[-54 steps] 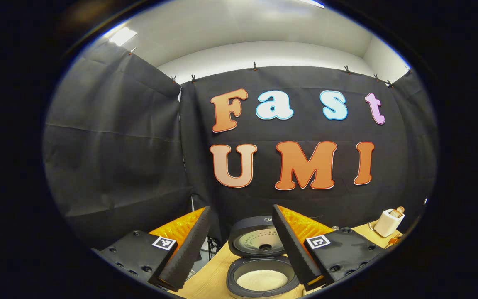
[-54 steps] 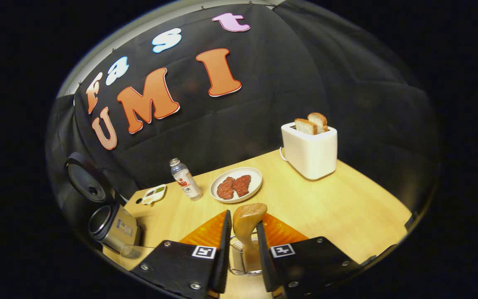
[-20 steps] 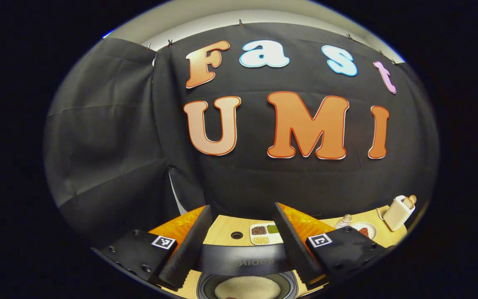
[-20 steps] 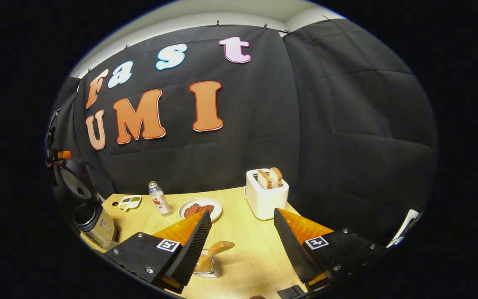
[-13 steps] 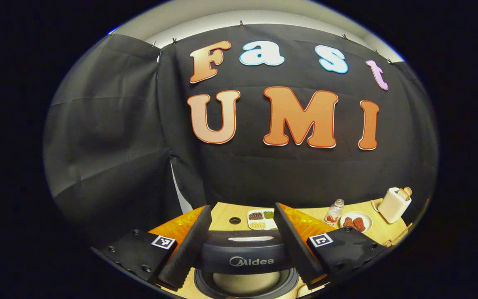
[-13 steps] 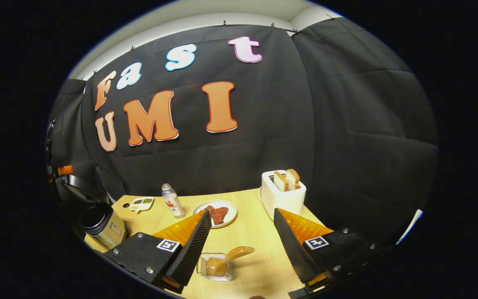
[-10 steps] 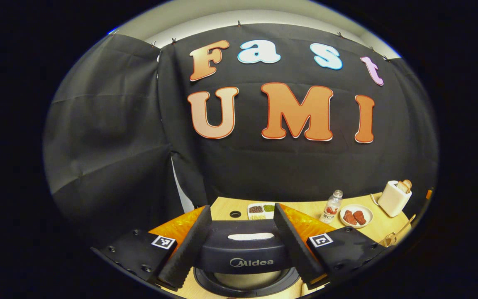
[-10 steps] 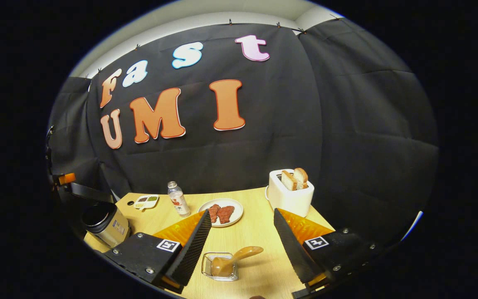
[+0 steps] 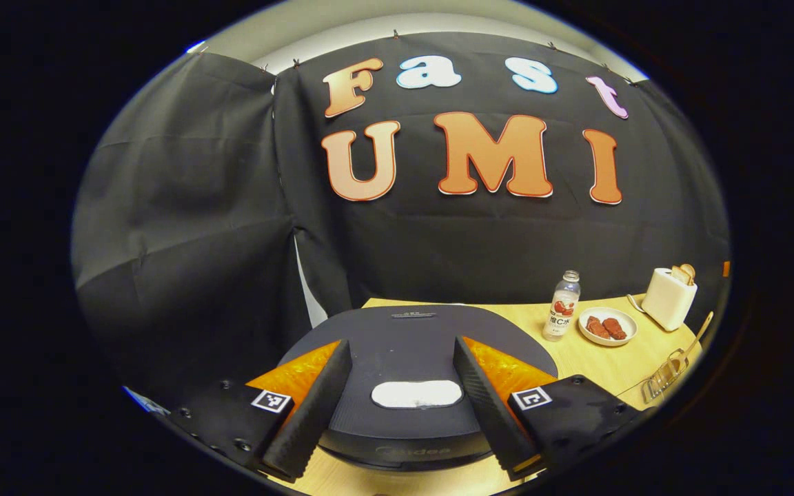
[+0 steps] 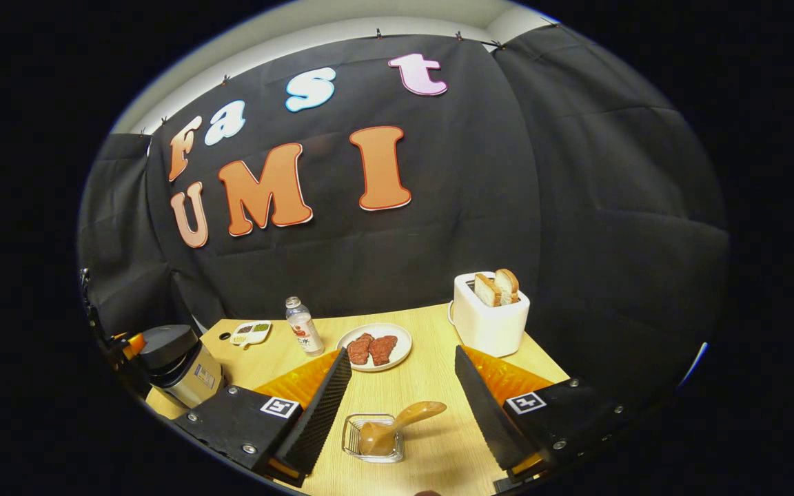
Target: Close the left gripper, press the button to open the rice cooker; take a wooden spoon from the chopstick holder with the right hand, scoop a spoonful of rice and pour it into the rice cooker, then put the wooden spoon back into the chopstick holder.
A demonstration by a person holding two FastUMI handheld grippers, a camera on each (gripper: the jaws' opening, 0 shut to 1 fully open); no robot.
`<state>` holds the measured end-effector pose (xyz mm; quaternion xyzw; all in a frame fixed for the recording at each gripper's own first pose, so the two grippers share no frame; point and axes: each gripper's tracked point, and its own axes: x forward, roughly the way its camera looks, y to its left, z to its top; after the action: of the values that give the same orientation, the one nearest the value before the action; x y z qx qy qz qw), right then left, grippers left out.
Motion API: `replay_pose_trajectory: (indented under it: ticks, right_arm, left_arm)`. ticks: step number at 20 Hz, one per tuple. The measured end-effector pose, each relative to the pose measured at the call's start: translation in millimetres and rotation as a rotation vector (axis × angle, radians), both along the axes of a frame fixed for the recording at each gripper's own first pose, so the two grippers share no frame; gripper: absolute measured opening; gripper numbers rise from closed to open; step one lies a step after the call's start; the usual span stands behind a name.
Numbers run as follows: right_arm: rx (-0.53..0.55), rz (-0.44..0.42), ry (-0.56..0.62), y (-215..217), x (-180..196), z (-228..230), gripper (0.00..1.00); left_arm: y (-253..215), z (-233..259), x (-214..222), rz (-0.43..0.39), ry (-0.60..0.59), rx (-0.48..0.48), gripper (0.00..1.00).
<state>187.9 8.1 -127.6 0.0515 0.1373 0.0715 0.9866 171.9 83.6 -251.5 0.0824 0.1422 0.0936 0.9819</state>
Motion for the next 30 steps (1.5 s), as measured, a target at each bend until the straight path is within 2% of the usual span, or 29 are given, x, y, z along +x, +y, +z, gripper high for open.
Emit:
replay_pose_trajectory:
  ticks: [1,2,3,5,6,7,8,11,13,15,16,17,18,19,20,22,23,27,28,30]
  right_arm:
    - [0.002,-0.003,0.002,-2,-1,-1,0.93]
    - [0.001,-0.007,0.003,-4,-2,-2,0.94]
    - [-0.002,-0.012,0.004,-7,-3,-3,0.93]
    - [-0.005,-0.023,0.005,-14,-5,-5,0.93]
    - [-0.004,-0.029,0.009,-17,-6,-6,0.93]
    - [0.000,-0.036,0.019,-20,-7,-8,0.93]
    - [0.004,-0.043,0.029,-24,-8,-11,0.94]
    - [0.004,-0.049,0.032,-29,-13,-12,0.93]
    - [-0.014,-0.049,0.028,-30,-14,-11,0.93]
    - [-0.016,-0.043,0.016,-29,-16,-3,0.94]
    - [-0.013,-0.042,0.007,-29,-16,2,0.94]
    - [-0.015,-0.043,-0.003,-28,-15,9,0.94]
    - [-0.026,-0.042,-0.013,-28,-13,15,0.93]
    - [-0.042,-0.041,-0.023,-27,-12,21,0.94]
    - [-0.059,-0.038,-0.032,-27,-11,29,0.94]
    - [-0.081,-0.025,-0.050,-25,-9,46,0.93]
    - [-0.087,-0.020,-0.063,-25,-9,58,0.93]
    - [-0.103,-0.016,-0.126,-24,-6,106,0.93]
    - [-0.111,-0.019,-0.144,-25,-6,118,0.93]
    - [-0.111,-0.019,-0.184,-24,-7,143,0.94]
  left_arm:
    - [1,-4,1,0.003,-0.003,0.006,1.00]
    - [0,-8,-1,0.004,-0.003,0.010,0.96]
    - [0,-13,-3,0.006,0.003,0.010,1.00]
    - [1,-27,-9,0.007,-0.001,-0.004,1.00]
    - [1,-28,-13,0.000,-0.042,-0.002,0.96]
    - [0,-23,-9,-0.012,-0.098,0.016,1.00]
    - [0,-27,-9,-0.011,-0.103,0.025,1.00]
    - [2,-37,-12,0.000,-0.079,0.012,1.00]
    - [0,-29,-9,-0.013,-0.071,0.040,1.00]
    - [0,-27,-9,-0.006,-0.001,0.036,0.96]
    - [-1,-24,-11,0.007,0.048,0.032,1.00]
    - [-2,-6,-10,0.009,0.049,0.053,1.00]
    - [-7,18,-6,0.001,0.033,0.082,0.96]
    - [-12,43,-4,-0.008,0.022,0.105,1.00]
    - [-19,65,-4,-0.016,0.009,0.117,1.00]
    - [-35,118,-3,-0.041,-0.032,0.128,0.95]
    - [-43,144,-1,-0.046,-0.061,0.132,1.00]
    - [-78,220,-8,-0.084,-0.124,0.071,1.00]
    - [-85,236,-11,-0.095,-0.138,0.063,0.95]
    - [-95,254,-14,-0.115,-0.137,0.034,0.96]
